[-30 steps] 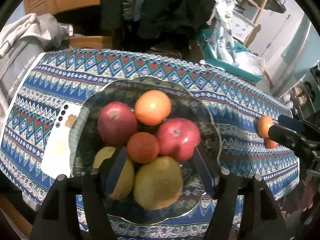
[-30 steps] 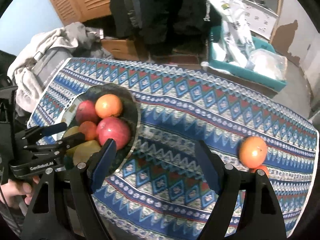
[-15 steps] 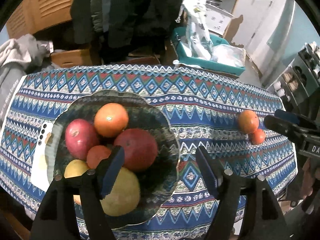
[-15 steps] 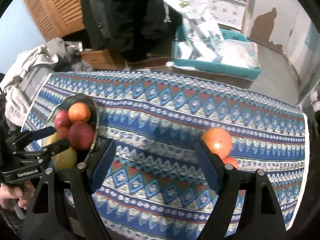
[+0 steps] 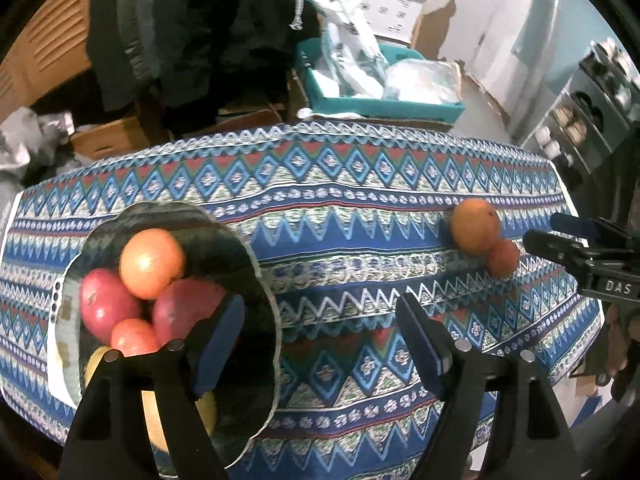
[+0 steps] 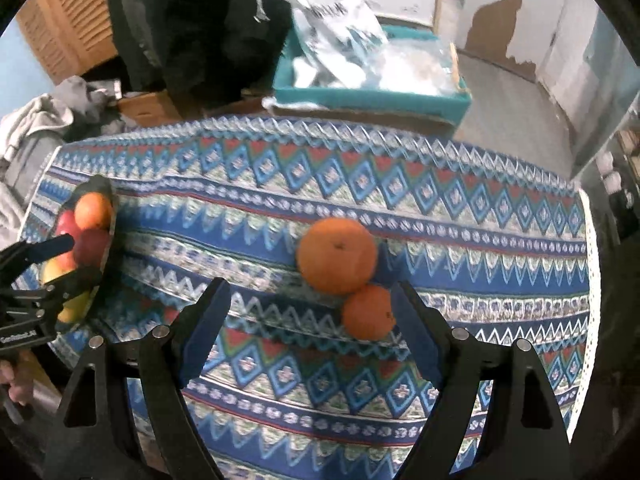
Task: Organize fruits
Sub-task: 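Move the right tool to the smaller orange while the left tool approaches the larger orange, then grasp the smaller orange with the right tool while the left tool grasps the larger orange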
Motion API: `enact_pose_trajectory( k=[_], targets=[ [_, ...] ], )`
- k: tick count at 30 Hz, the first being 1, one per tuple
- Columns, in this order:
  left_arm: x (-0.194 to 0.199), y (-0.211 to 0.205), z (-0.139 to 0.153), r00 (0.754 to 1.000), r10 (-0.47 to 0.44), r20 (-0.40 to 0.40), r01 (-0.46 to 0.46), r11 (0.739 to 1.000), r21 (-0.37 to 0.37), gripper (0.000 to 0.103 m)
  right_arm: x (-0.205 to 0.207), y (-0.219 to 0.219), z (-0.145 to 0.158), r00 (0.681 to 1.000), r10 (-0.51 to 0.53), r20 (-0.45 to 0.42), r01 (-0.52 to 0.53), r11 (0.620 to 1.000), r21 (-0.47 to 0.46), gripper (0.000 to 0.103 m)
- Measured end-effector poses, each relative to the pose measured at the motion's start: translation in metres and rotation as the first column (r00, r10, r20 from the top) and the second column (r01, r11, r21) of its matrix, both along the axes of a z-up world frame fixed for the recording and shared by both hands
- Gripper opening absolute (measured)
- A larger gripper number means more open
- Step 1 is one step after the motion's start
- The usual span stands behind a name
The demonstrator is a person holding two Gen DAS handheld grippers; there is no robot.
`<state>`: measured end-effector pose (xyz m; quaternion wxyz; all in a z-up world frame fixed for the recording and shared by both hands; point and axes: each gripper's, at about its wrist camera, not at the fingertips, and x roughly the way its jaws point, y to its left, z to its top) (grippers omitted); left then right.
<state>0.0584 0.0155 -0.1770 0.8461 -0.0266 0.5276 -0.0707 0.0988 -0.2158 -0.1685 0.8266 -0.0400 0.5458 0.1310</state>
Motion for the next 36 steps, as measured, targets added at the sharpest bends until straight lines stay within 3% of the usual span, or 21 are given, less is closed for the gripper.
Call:
enact_pose_trajectory(
  k=[13, 20, 23, 28, 36],
  targets=[
    [0.025, -0.032, -0.035, 0.997, -0.051, -0.057, 0.051, 0.999, 0.003, 0.08, 0.016, -0.04, -0.072, 0.989, -0.065, -0.135, 0.063, 0.998, -0.02, 0.083],
    [0.03, -0.037, -0.047, 0.995, -0.051, -0.083, 0.05, 0.999, -0.015, 0.08, 0.016, -0.05, -0.091, 0.987, -0.076, -0.144, 0.078, 0.997, 0.006, 0.082],
    [0.033, -0.041, -0.05, 0.995, -0.054, -0.087, 0.053, 0.998, -0.015, 0.08, 0.015, -0.047, -0.096, 0.987, -0.068, -0.143, 0.071, 0.997, 0.013, 0.075],
    [0.032, -0.05, -0.056, 0.994, -0.055, -0.093, 0.053, 0.998, -0.021, 0.08, 0.013, -0.042, -0.102, 0.99, -0.057, -0.13, 0.062, 0.997, 0.038, 0.048],
    [0.034, -0.077, -0.046, 0.992, -0.094, -0.083, 0.09, 0.994, -0.059, 0.08, 0.003, -0.051, -0.09, 0.994, -0.071, -0.083, 0.073, 0.997, 0.015, 0.047]
  ],
)
